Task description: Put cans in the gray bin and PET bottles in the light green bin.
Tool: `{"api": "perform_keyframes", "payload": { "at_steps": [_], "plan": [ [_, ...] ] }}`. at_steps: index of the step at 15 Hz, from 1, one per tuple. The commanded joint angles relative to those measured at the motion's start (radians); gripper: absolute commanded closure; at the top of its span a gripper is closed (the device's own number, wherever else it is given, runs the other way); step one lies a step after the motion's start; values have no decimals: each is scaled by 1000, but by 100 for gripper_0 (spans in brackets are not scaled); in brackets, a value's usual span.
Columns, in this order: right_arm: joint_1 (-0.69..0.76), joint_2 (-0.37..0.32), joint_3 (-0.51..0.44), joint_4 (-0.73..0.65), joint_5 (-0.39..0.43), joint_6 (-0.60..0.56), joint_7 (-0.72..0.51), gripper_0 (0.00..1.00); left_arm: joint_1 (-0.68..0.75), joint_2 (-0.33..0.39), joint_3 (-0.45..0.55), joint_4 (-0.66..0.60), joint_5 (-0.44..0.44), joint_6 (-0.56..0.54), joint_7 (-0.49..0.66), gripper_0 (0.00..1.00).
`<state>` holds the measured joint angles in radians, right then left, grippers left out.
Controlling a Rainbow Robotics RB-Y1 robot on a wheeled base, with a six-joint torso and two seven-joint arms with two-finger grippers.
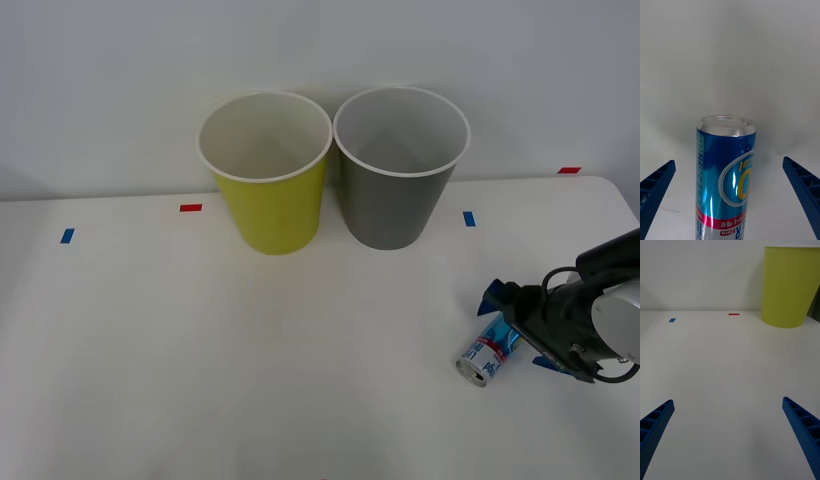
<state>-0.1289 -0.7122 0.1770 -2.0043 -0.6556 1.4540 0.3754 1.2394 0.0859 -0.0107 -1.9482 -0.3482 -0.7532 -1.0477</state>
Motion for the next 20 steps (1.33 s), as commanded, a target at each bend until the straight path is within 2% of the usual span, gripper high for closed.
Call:
{"api": "perform_keyframes", "payload": {
  "at_steps": [1,5,10,20],
  "plan": [
    [-24,-13,27,25,-22,0,0,0,0,0,0,0,0,0,0,0],
    [-57,-30,39,71,-61,0,5,0,0,0,0,0,0,0,0,0],
    [-109,-44,95,124,-75,0,7,0,0,0,0,0,0,0,0,0],
    [-141,-52,134,164,-85,0,3,0,0,0,0,0,0,0,0,0]
  ]
}}
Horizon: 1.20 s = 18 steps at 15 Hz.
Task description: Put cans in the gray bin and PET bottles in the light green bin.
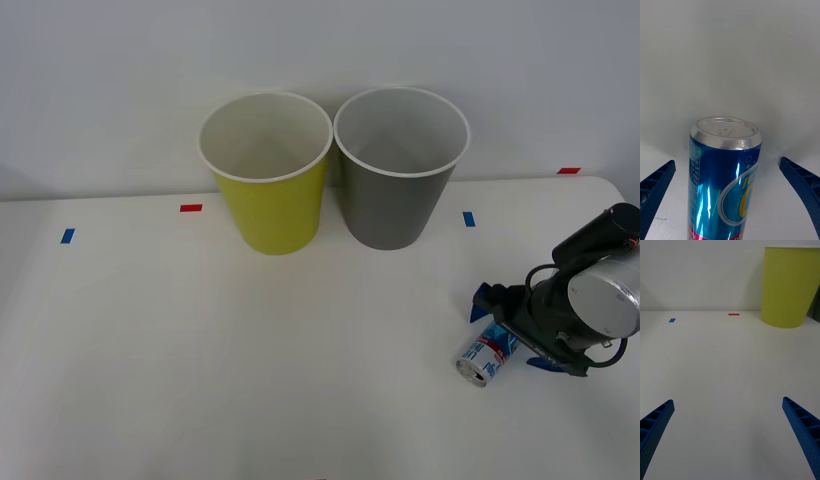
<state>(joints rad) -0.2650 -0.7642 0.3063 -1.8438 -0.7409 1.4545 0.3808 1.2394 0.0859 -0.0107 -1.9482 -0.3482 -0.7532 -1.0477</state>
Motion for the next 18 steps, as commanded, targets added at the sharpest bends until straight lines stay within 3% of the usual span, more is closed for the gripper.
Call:
{"api": "perform_keyframes", "payload": {
  "at_steps": [1,3,4,5,6,16,18],
  "plan": [
    [-5,0,10,3,5,0,-3,0,0,0,0,0,0,0,0,0],
    [-5,0,16,3,11,0,-5,0,0,0,0,0,0,0,0,0],
    [-8,2,14,3,11,0,-5,64,0,0,0,0,0,0,0,0],
    [-8,2,14,3,12,0,-5,95,0,0,0,0,0,0,0,0],
    [-7,2,16,3,12,0,-5,100,0,0,0,0,0,0,0,0],
    [-5,9,17,-9,21,3,6,100,0,0,0,0,0,0,0,0],
    [16,23,17,-51,75,3,18,100,0,0,0,0,0,0,0,0]
  ]
}}
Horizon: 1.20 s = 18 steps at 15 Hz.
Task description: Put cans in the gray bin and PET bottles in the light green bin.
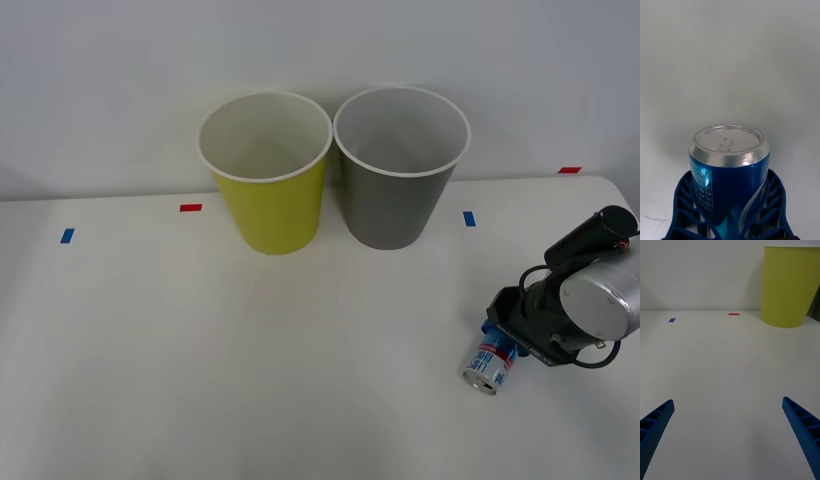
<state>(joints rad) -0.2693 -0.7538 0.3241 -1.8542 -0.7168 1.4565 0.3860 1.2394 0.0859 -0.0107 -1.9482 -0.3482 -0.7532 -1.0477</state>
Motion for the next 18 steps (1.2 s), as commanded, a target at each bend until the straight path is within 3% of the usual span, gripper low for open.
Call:
{"api": "perform_keyframes", "payload": {
  "at_steps": [1,3,9,11,18],
  "plan": [
    [33,19,-8,-68,85,1,16,100,0,0,0,0,0,0,0,0],
    [74,22,-40,-125,122,1,36,100,0,0,0,0,0,0,0,0],
    [259,139,-227,-342,257,1,317,100,0,0,0,0,0,0,0,0],
    [314,200,-292,-427,298,1,447,100,0,0,0,0,0,0,0,0],
    [386,415,-381,-629,474,-30,824,100,0,0,0,0,0,0,0,0]
  ]
}}
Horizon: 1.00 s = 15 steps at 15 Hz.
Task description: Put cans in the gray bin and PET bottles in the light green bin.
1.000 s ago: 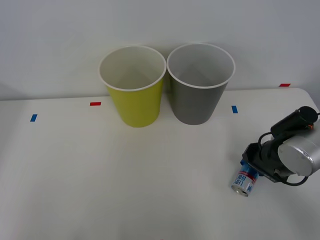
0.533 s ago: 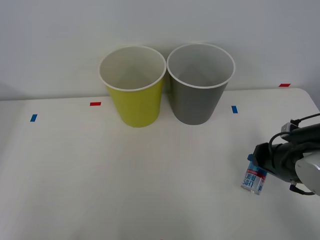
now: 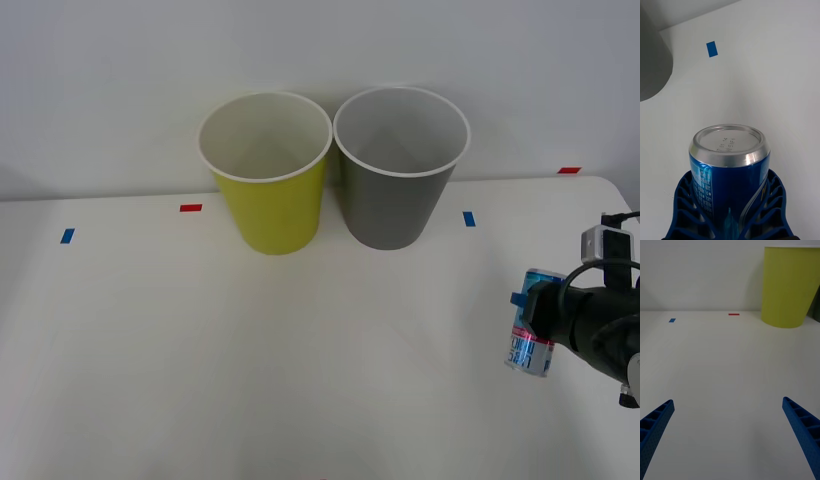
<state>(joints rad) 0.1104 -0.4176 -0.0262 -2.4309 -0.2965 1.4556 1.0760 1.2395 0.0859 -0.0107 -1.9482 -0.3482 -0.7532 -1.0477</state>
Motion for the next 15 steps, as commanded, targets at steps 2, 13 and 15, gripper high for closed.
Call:
{"api": "perform_keyframes", "payload": {
  "at_steps": [2,13,15],
  "plan": [
    [6,123,-35,-83,80,-80,240,100,0,0,0,0,0,0,0,0],
    [-92,258,-41,-187,211,-92,397,100,0,0,0,0,0,0,0,0],
    [-150,292,-32,-187,243,-90,390,100,0,0,0,0,0,0,0,0]
  ]
}}
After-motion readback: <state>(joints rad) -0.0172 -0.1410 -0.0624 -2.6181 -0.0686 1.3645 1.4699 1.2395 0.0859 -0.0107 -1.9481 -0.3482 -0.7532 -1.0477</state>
